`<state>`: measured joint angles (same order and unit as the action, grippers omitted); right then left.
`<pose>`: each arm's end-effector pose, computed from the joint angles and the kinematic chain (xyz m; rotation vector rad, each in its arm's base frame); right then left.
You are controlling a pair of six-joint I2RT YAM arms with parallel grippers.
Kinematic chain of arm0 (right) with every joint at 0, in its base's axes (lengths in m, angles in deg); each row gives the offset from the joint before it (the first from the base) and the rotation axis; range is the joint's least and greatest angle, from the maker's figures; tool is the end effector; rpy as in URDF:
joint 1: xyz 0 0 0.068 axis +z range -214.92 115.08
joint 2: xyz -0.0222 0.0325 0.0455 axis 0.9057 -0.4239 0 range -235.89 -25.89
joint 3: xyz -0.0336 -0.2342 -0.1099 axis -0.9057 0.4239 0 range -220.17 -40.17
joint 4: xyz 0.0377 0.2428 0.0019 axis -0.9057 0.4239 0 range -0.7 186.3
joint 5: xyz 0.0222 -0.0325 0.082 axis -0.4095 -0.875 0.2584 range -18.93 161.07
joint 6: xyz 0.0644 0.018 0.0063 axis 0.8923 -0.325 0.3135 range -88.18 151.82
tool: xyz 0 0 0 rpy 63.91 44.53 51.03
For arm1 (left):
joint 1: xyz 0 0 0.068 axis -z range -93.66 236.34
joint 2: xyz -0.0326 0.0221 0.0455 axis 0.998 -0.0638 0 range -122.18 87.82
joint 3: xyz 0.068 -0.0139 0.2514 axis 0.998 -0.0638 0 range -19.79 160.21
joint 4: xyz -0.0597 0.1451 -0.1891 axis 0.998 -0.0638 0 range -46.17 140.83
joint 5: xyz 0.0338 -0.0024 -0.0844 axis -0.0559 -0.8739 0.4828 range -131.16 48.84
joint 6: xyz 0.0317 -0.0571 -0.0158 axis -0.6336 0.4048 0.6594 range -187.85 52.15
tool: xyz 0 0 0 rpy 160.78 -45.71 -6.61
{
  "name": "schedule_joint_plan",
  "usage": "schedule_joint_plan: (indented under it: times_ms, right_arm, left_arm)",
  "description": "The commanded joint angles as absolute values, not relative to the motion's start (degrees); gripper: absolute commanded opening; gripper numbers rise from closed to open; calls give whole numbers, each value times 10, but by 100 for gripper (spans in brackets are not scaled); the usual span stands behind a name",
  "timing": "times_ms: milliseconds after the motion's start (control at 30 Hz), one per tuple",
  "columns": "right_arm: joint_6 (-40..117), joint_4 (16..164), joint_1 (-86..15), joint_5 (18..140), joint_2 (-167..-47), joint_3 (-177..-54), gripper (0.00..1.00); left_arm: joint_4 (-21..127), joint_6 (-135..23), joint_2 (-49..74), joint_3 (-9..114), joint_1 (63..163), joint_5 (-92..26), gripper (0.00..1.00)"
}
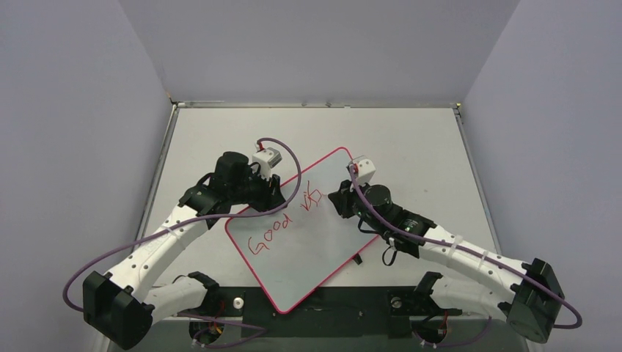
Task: Write a sentence on the whiteboard
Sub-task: Write a sentence on the whiteboard stand.
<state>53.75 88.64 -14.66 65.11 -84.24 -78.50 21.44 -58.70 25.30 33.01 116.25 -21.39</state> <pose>0.1597 0.1832 0.2638 -0.4132 1.9355 0.7426 0.1952 -0.1330 0.2788 0.6039 2.2354 -0.7458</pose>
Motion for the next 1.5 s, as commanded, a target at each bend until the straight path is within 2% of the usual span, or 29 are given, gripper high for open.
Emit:
schedule_joint_plan:
  times_ms: [0,467,900,1167,1467]
  right_arm:
    - [538,843,-159,657,-853,-802,0]
    - [542,826,-199,664,-885,-798,0]
    - [559,790,-200,728,-918,-825,0]
    - [564,791,-190,731,-910,-818,0]
    - [579,804,-181,713,-873,-758,0]
  left_arm:
    - [240,-622,271,334,1159,-262,0]
    - [241,-623,273,333,1159,-261,0]
    - [241,-623,274,334,1159,-261,0]
    - [241,-623,273,333,1159,-262,0]
    - [240,-623,272,334,1159,-263,0]
